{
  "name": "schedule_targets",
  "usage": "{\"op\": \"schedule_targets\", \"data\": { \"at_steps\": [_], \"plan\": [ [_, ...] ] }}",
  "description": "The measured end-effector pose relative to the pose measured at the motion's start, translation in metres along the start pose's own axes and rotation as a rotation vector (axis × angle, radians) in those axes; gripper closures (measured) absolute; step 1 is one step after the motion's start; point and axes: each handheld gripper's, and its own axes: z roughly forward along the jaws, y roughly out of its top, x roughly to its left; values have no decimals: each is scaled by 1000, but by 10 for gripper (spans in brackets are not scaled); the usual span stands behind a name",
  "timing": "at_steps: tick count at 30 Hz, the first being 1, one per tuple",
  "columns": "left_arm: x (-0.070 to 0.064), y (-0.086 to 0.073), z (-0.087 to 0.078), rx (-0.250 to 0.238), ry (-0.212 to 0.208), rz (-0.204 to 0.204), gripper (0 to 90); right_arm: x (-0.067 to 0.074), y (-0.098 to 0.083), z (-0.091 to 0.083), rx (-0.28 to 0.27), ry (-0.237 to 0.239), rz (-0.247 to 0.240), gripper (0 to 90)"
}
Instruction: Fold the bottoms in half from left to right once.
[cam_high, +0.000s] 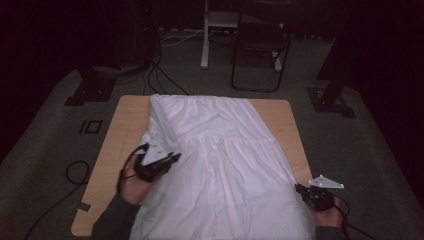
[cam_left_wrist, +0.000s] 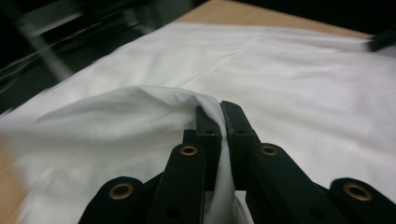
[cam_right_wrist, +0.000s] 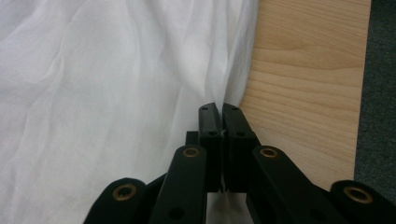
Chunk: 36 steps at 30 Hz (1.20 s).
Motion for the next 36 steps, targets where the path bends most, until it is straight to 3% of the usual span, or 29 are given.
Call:
{"op": "schedule_targets", "data": {
  "at_steps": [4,6,8,9,10,12,14,15,16,18,20,21,23,25,26,27,29,30,31,32,34,36],
  "plan": [
    [-19,33,58,-8,-166,16,876,1,0,2,16,-5,-8,874],
    [-31,49,75,-32,-230,2,877,0,-1,3,20,-8,-3,874],
    [-31,49,75,-32,-230,2,878,0,-1,3,20,-9,0,874],
    [-66,84,90,-146,-449,-4,878,-1,-1,4,22,-14,10,874],
    [-78,91,94,-150,-484,20,878,-2,-1,4,21,-16,14,875],
    [-98,96,108,-114,-525,45,873,-2,-1,3,23,-21,22,874],
    [-105,95,118,-85,-536,53,838,-2,0,3,27,-31,26,863],
    [-112,85,134,-31,-555,48,753,-1,0,3,29,-38,28,814],
    [-113,80,140,-12,-558,31,641,0,2,1,24,-63,28,718],
    [-106,71,141,-12,-548,-2,538,5,8,-3,-3,-102,43,568],
    [-100,68,139,-22,-544,-25,507,11,17,-9,-41,-120,61,515],
    [-85,63,130,-37,-504,-51,493,16,23,-13,-57,-121,59,489],
    [-68,55,119,-45,-454,-62,480,29,36,-18,-90,-110,35,478],
    [-53,45,107,-39,-368,-72,469,43,48,-20,-119,-71,11,474],
    [-53,45,107,-39,-368,-72,466,50,54,-20,-129,-40,6,472],
    [-38,29,95,-23,-276,-93,457,57,59,-18,-142,-2,3,469],
    [-25,10,85,12,-177,-98,448,71,65,-12,-150,72,-14,465],
    [-16,-6,78,34,-108,-117,435,76,66,-9,-143,89,-26,460],
    [-16,-6,78,34,-108,-117,429,84,65,-2,-122,106,-50,453],
    [-1,-33,69,73,-32,-172,421,89,64,3,-99,113,-74,448],
    [12,-60,63,123,40,-226,396,97,61,14,-56,118,-107,445],
    [22,-85,61,172,81,-281,384,102,60,22,-19,111,-127,450]
  ]
}}
